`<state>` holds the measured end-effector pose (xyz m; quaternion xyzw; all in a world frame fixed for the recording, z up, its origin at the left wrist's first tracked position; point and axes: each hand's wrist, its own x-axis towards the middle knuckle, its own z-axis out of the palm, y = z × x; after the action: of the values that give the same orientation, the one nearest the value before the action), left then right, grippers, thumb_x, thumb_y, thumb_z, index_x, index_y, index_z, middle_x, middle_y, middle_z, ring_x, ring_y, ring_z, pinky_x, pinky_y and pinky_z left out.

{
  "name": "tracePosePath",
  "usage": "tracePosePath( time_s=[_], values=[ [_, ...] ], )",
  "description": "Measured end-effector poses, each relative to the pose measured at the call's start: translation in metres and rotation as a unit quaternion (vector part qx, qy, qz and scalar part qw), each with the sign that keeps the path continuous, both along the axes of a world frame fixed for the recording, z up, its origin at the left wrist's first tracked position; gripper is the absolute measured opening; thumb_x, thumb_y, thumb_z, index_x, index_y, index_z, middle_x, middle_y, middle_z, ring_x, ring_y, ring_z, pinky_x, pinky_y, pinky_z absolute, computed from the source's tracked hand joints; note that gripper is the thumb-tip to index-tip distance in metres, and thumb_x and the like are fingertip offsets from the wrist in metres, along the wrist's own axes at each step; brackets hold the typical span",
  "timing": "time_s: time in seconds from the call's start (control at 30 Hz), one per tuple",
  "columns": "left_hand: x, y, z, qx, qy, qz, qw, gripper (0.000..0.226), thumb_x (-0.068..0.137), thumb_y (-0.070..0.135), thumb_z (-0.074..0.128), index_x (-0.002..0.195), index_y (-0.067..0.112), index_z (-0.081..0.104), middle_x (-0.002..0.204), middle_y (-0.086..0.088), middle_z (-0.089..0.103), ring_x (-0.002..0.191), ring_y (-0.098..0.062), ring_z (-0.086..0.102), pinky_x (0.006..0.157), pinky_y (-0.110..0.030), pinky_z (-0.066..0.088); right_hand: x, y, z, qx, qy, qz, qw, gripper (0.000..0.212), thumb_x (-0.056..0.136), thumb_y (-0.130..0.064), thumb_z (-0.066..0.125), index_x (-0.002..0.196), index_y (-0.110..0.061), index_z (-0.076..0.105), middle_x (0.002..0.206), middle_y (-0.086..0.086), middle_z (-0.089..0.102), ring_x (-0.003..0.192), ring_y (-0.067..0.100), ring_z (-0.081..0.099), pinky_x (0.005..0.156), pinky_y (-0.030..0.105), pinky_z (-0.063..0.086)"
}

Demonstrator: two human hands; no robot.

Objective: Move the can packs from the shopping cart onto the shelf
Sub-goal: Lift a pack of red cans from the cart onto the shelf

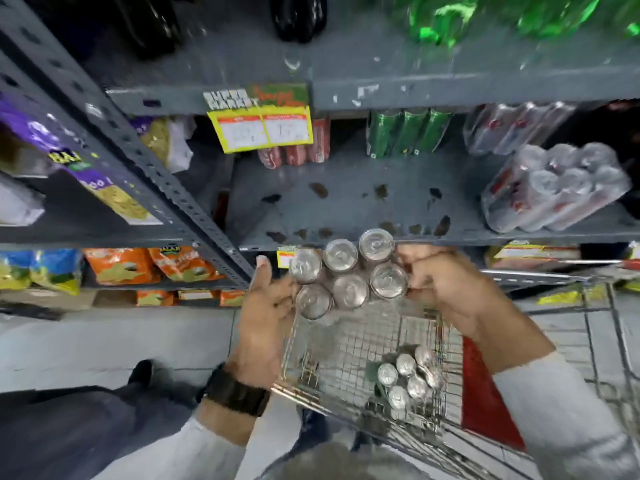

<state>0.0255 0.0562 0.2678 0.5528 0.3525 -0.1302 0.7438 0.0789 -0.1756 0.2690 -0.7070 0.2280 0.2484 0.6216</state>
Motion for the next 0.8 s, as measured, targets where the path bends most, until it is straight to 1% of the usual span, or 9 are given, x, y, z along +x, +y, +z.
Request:
tracePosePath(
  time_s=[0.07,0.1,0.17,0.23,0.33,0.47,0.6,0.7,0.8],
  values=[
    [0.019,0.009,0.018,0.018,-0.035,0.000,0.999,0.086,0.073,0.067,0.059,0.146,0.022,0.057,0.124,-0.010,0.077,0.111,-0.023,0.076,0.086,-0.032,0.059,0.027,0.011,0.016,0.003,-0.023,-0.006,1.000,0.051,0.057,0.000,0.052,0.097,-0.014,0.080,0.101,0.006,0.083,0.097,0.026,0.076,0.084,0.045,0.066],
    [0.030,0.014,0.021,0.030,-0.046,0.002,0.999,0.086,0.080,0.069,0.055,0.149,0.018,0.053,0.125,-0.007,0.077,0.108,-0.020,0.077,0.092,-0.032,0.057,0.043,0.018,0.021,0.000,-0.029,-0.004,1.000,0.046,0.062,0.002,0.051,0.095,-0.012,0.080,0.092,0.001,0.082,0.088,0.022,0.075,0.072,0.037,0.067],
    [0.054,0.022,0.027,0.044,-0.058,0.021,0.997,0.076,0.094,0.069,0.039,0.137,0.012,0.064,0.119,-0.005,0.079,0.108,-0.017,0.075,0.101,-0.034,0.053,0.076,0.033,0.027,-0.015,-0.040,0.010,0.999,0.044,0.066,0.005,0.049,0.101,-0.001,0.074,0.086,0.005,0.072,0.081,0.022,0.067,0.059,0.029,0.060],
    [0.079,0.028,0.027,0.037,-0.058,0.048,0.997,0.073,0.099,0.068,0.033,0.122,0.010,0.071,0.106,-0.003,0.082,0.105,-0.016,0.073,0.097,-0.033,0.054,0.109,0.050,0.025,-0.031,-0.041,0.006,0.999,0.052,0.067,0.005,0.049,0.116,0.003,0.066,0.103,0.014,0.068,0.093,0.026,0.065,0.060,0.029,0.056],
    [0.111,0.035,0.026,0.026,-0.044,0.078,0.996,0.068,0.098,0.069,0.034,0.123,0.012,0.064,0.096,-0.003,0.074,0.092,-0.013,0.069,0.083,-0.029,0.055,0.147,0.075,0.025,-0.062,-0.044,0.018,0.997,0.061,0.068,0.005,0.050,0.127,-0.001,0.061,0.131,0.020,0.064,0.109,0.032,0.064,0.068,0.034,0.056],
    [0.141,0.050,0.020,0.034,-0.028,0.075,0.996,0.078,0.098,0.068,0.034,0.147,0.011,0.053,0.088,0.005,0.067,0.083,-0.006,0.061,0.066,-0.025,0.043,0.177,0.098,0.021,-0.099,-0.051,0.059,0.992,0.042,0.074,0.010,0.047,0.109,0.001,0.067,0.114,0.016,0.067,0.088,0.024,0.059,0.063,0.035,0.055],
    [0.153,0.055,0.014,0.053,-0.044,0.062,0.996,0.066,0.100,0.062,0.031,0.147,0.021,0.051,0.093,0.007,0.069,0.088,-0.006,0.065,0.067,-0.025,0.044,0.188,0.107,0.009,-0.126,-0.044,0.064,0.989,0.023,0.078,0.008,0.048,0.085,-0.007,0.063,0.085,0.005,0.062,0.075,0.019,0.058,0.059,0.032,0.053],
    [0.158,0.056,0.011,0.084,-0.056,0.047,0.994,0.053,0.102,0.057,0.027,0.142,0.031,0.050,0.096,0.005,0.071,0.087,-0.007,0.066,0.066,-0.025,0.045,0.190,0.107,0.000,-0.136,-0.045,0.075,0.987,0.025,0.082,0.001,0.049,0.100,-0.009,0.065,0.080,0.005,0.064,0.070,0.019,0.062,0.060,0.030,0.054],
    [0.158,0.056,0.010,0.082,-0.056,0.048,0.994,0.043,0.104,0.054,0.028,0.133,0.033,0.053,0.120,-0.003,0.072,0.088,-0.007,0.065,0.065,-0.024,0.045,0.191,0.104,-0.007,-0.130,-0.051,0.097,0.985,0.034,0.079,0.003,0.050,0.107,-0.008,0.066,0.096,0.012,0.070,0.085,0.023,0.065,0.072,0.035,0.061]
  ],
)
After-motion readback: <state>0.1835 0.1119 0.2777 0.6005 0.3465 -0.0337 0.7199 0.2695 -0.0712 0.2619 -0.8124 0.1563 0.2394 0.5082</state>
